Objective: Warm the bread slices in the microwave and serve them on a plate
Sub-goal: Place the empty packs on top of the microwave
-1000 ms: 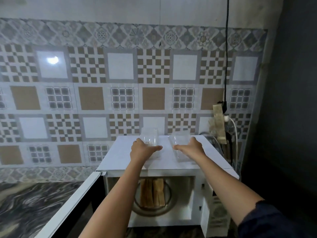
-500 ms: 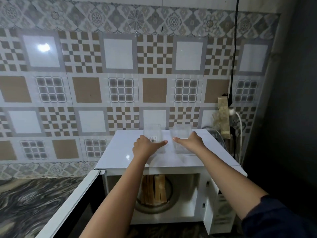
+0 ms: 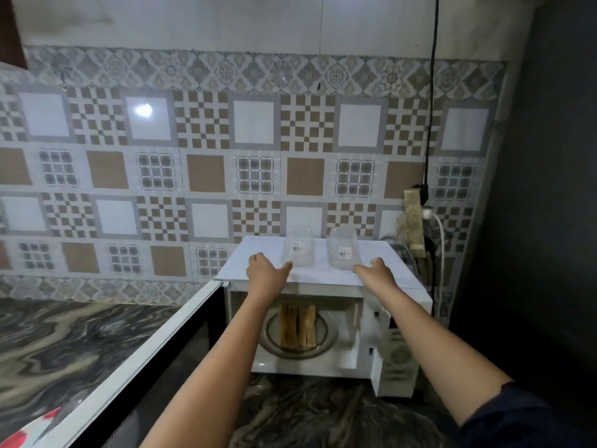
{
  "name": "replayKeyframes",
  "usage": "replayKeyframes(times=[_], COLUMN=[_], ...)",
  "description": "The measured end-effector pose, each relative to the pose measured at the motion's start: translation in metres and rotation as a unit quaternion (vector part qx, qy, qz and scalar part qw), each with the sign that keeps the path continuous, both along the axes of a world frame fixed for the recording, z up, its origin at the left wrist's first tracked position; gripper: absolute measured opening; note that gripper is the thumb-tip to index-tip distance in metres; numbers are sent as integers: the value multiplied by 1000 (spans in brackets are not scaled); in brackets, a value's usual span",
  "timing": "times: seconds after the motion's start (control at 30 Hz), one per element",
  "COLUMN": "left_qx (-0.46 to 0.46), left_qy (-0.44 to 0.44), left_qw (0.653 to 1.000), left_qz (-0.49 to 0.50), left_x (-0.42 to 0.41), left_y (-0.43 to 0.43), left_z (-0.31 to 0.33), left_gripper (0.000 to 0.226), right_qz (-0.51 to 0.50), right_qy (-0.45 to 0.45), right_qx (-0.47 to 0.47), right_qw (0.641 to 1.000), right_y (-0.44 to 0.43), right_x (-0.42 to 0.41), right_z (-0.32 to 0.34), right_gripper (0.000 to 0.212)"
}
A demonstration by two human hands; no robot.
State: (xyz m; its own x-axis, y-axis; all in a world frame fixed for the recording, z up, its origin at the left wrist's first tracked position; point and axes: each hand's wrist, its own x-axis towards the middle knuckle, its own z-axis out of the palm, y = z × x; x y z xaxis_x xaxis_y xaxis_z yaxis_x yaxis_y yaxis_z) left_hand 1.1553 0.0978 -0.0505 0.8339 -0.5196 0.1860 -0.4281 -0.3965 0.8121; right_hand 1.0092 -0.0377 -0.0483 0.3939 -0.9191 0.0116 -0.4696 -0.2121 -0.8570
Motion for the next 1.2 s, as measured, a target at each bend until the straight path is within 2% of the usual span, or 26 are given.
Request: replayKeyframes(times=[0.1, 0.23, 0.4, 0.6, 0.7, 0.83, 0.97, 1.2], left_qx=[-42, -88, -136, -305, -354, -309, -288, -341], left_qy=[-19, -43, -77, -72, 12, 114, 126, 158], left_qw=[999, 994, 982, 923, 892, 919, 940, 925], left_qz=[8, 41, 102, 223, 279, 216, 135, 61], left_x=[-26, -51, -66, -58, -49, -44, -55, -96], left_y=[49, 116, 198, 298, 337, 356, 354, 340], left_z=[-2, -6, -3, -31, -70, -123, -142, -154], left_gripper=[69, 57, 42, 22, 21, 22, 24, 18], right_qz=[33, 109, 197, 282, 355, 433, 434, 416], right_qy=[10, 13, -1, -36, -54, -51, -17, -98], right_qx=[-19, -47, -93, -179, -212, -266, -309, -371], right_qw=[999, 993, 976, 942, 909, 860, 846, 824], right_y=[42, 101, 169, 268, 324, 386, 403, 366], right_x=[-16, -32, -29, 7, 28, 50, 53, 9], right_z=[-4, -12, -15, -18, -27, -44, -61, -80], right_gripper=[59, 37, 32, 30, 28, 40, 31, 21])
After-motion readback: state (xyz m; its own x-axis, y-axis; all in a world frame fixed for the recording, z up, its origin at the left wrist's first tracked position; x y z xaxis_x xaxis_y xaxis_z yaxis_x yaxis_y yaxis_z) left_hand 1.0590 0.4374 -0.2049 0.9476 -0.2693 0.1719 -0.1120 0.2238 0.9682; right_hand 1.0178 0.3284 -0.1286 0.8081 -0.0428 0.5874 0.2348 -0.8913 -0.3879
